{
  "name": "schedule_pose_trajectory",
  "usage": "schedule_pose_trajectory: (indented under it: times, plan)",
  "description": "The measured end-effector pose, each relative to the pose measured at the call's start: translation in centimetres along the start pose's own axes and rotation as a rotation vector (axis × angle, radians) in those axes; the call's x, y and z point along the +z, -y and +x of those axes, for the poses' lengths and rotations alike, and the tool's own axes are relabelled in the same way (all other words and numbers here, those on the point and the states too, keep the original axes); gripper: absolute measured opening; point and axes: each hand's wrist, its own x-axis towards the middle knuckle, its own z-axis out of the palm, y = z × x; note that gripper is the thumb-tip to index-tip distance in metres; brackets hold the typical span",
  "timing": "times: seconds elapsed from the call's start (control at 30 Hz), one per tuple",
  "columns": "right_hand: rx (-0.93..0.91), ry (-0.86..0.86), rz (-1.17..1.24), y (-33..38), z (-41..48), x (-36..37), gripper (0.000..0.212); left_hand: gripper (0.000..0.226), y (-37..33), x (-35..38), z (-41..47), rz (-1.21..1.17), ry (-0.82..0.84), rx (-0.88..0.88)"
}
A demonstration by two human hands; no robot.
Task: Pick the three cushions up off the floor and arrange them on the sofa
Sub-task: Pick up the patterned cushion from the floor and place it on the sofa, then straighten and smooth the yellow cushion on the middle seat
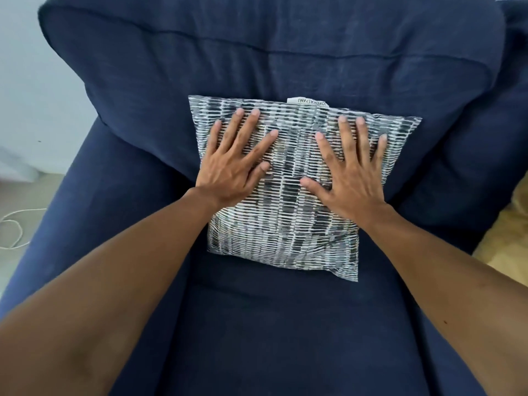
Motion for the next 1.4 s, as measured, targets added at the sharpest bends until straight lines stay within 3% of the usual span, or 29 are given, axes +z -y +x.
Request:
schedule_pose_trajectory:
  times: [0.37, 0.97, 1.4]
  plan:
    - [0.134, 0.130, -0.011, -3.5, -2.2, -3.9, 0.092, 0.061, 2.8, -4.4, -2.0, -0.046, 0.050, -0.216]
    - [0.179, 0.254, 0.036, 0.7, -9.1, -16.3, 0.092, 0.062, -2.7, -15.7, -5.6, -0.061, 0.099, -0.113]
    - [0.312, 0.270, -0.013, -5.2, -15.4, -22.8, 0.096, 0.063, -11.2, -19.0, -3.3, -0.101, 0.138, -0.047]
